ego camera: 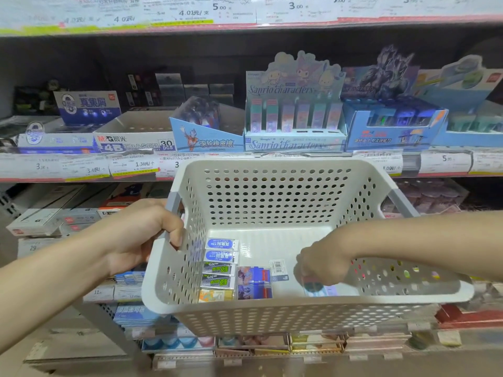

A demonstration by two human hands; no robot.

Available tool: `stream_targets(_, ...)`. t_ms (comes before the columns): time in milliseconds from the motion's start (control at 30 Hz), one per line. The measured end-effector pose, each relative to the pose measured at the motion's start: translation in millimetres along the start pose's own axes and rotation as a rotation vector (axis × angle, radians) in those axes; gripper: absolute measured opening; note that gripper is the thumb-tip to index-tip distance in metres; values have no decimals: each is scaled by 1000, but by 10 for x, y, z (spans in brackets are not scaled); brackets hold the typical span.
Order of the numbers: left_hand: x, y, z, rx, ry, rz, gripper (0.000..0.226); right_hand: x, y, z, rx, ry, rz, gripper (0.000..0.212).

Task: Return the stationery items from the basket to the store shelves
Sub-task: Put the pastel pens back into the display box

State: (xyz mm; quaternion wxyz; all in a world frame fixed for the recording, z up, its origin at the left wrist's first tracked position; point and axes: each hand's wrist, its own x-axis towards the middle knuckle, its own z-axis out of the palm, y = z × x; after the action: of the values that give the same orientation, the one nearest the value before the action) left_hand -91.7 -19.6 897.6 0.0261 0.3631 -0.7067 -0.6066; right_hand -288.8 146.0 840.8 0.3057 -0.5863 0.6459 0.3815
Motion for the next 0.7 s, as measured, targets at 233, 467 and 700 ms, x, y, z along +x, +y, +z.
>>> stream_targets(233, -6, -10, -4, 15, -3, -14, 68, 23, 26, -49, 258, 195, -14, 10)
stream_targets(467, -14, 0, -19, 16, 7, -16, 59, -8, 50, -89, 614, 258, -131, 13)
stream_targets(700, -18, 4, -39, -4, -23, -32, 59, -636, 292, -493, 951, 624, -194, 15)
